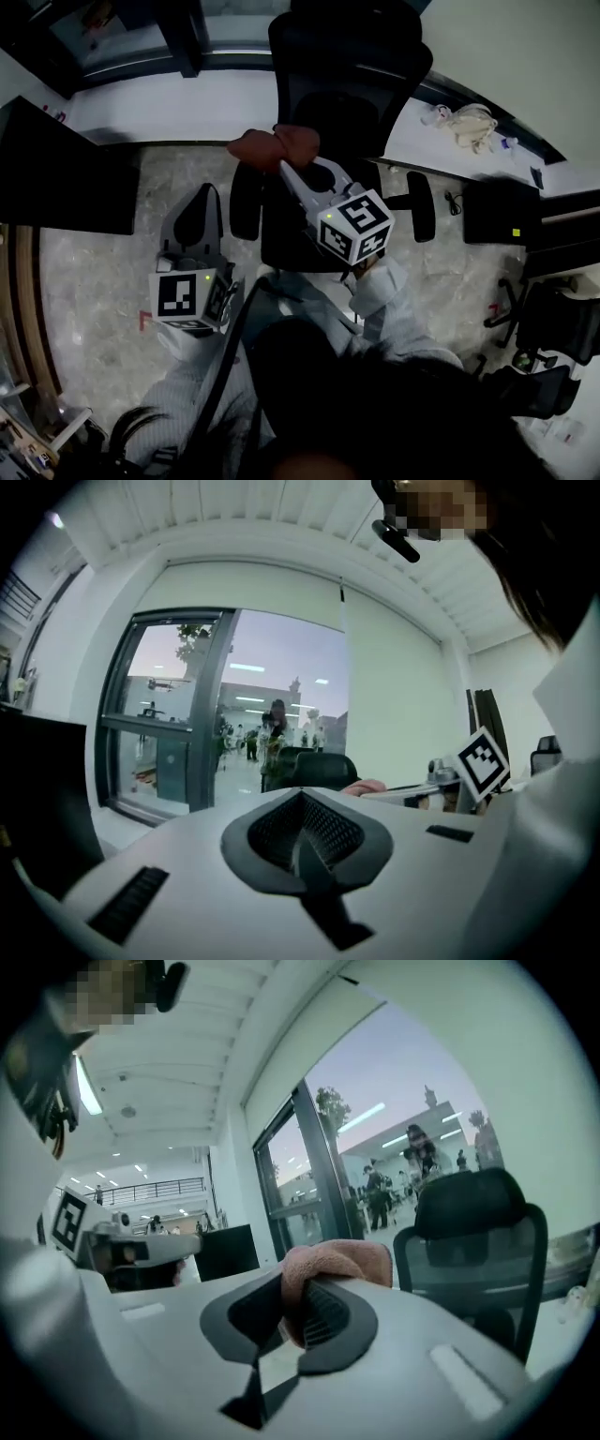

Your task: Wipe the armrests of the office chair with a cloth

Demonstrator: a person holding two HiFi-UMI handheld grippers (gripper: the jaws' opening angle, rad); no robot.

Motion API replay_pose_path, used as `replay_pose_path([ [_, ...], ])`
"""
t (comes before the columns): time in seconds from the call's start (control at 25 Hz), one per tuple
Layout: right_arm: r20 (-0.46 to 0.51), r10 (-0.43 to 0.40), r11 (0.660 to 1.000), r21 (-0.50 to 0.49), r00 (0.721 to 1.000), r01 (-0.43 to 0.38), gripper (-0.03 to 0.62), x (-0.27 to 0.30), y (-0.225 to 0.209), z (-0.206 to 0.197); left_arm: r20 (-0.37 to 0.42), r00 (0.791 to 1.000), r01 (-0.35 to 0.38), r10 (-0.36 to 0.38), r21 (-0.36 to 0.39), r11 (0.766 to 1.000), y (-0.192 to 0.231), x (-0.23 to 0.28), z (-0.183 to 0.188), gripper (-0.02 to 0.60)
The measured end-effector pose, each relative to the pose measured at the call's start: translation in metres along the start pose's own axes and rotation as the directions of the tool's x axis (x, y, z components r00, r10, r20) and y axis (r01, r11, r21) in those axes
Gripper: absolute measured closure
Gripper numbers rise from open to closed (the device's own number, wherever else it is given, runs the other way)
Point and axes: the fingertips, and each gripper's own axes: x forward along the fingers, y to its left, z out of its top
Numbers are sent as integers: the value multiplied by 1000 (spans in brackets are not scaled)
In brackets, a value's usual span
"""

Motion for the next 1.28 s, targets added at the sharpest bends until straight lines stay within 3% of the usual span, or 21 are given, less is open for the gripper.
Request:
replay_pose_path([
  [0.16, 137, -66, 995, -61, 988, 75, 569, -61, 18, 53, 59, 994, 93, -96, 62, 994, -36, 10, 34, 577],
  [0.32, 157, -108, 990, -68, 982, 120, 569, -86, 12, 57, 64, 988, 137, -142, 71, 988, -62, 18, 39, 578],
  [0.44, 182, -175, 981, -46, 968, 187, 569, -103, 2, 49, 24, 980, 196, -198, 77, 978, -79, 26, 25, 578],
  [0.72, 247, -405, 914, 70, 880, 401, 569, -208, -52, 37, -38, 946, 325, -323, 119, 938, -147, 42, 11, 578],
  [0.84, 267, -459, 887, 83, 847, 455, 569, -262, -81, 32, -46, 930, 368, -366, 160, 916, -188, 44, 9, 578],
  [0.96, 277, -490, 869, 80, 827, 489, 569, -305, -116, 28, -31, 926, 374, -375, 192, 907, -223, 54, 14, 578],
  [1.12, 266, -485, 873, 85, 833, 481, 569, -362, -172, 20, -16, 932, 359, -363, 203, 911, -291, 79, 12, 577],
  [1.28, 220, -403, 915, 79, 888, 396, 569, -423, -228, 13, -14, 952, 305, -307, 170, 937, -392, 100, -5, 578],
])
